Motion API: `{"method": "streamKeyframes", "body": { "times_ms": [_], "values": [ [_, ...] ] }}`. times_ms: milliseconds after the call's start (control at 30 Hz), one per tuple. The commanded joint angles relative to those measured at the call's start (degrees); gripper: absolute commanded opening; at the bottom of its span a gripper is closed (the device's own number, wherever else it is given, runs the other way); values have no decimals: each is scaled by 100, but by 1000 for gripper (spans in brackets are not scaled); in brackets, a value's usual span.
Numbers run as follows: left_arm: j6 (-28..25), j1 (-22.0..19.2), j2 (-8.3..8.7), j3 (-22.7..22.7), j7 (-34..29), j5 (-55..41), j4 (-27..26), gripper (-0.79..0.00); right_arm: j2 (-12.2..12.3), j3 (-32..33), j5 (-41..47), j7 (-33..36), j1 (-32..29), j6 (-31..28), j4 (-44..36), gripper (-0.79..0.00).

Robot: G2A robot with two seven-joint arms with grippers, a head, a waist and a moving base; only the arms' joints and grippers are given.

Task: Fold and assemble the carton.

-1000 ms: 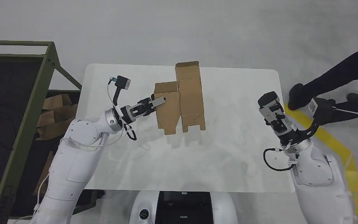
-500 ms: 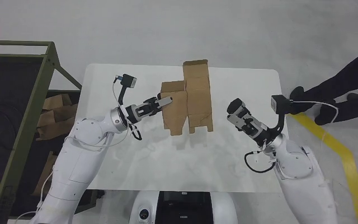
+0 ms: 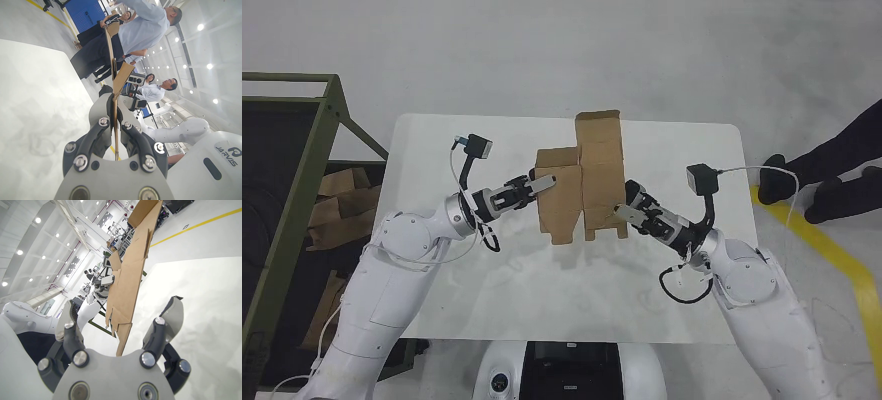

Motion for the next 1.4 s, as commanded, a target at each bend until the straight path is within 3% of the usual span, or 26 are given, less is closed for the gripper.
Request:
{"method": "streamKeyframes", "body": {
  "times_ms": [0, 100, 300, 467, 533, 600, 633, 700, 1067, 1367],
  "values": [
    [-1, -3, 0, 13, 14, 11, -1, -785, 0, -30, 12, 20, 24, 7, 20, -446],
    [-8, -7, 0, 34, 42, 32, -9, -785, 0, -67, 17, 34, 53, 25, 47, -523],
    [-25, -11, 2, 64, 72, 73, -19, -785, 5, -101, 21, 34, 87, 65, 82, -603],
    [-27, -2, 3, 90, 116, 87, -14, -785, 12, -115, 42, 40, 86, 77, 90, -785],
    [-27, -1, 4, 96, 123, 91, -15, -776, 16, -113, 44, 38, 83, 72, 92, -785],
    [-20, 1, 5, 99, 134, 84, -13, -505, 20, -104, 50, 42, 81, 66, 96, -785],
    [-21, 3, 5, 99, 146, 72, -16, -299, 23, -97, 56, 47, 81, 62, 97, -785],
    [-21, 10, 7, 82, 168, 49, -7, 0, 30, -76, 75, 64, 83, 60, 99, -785],
    [-129, -19, 49, -324, -164, -964, 309, 0, 117, 9, 613, 1009, 244, 62, 176, -785],
    [-218, -85, 77, -427, -439, -1022, 380, 0, 156, -10, 950, 1467, 379, -8, 239, -785]
  ]
}}
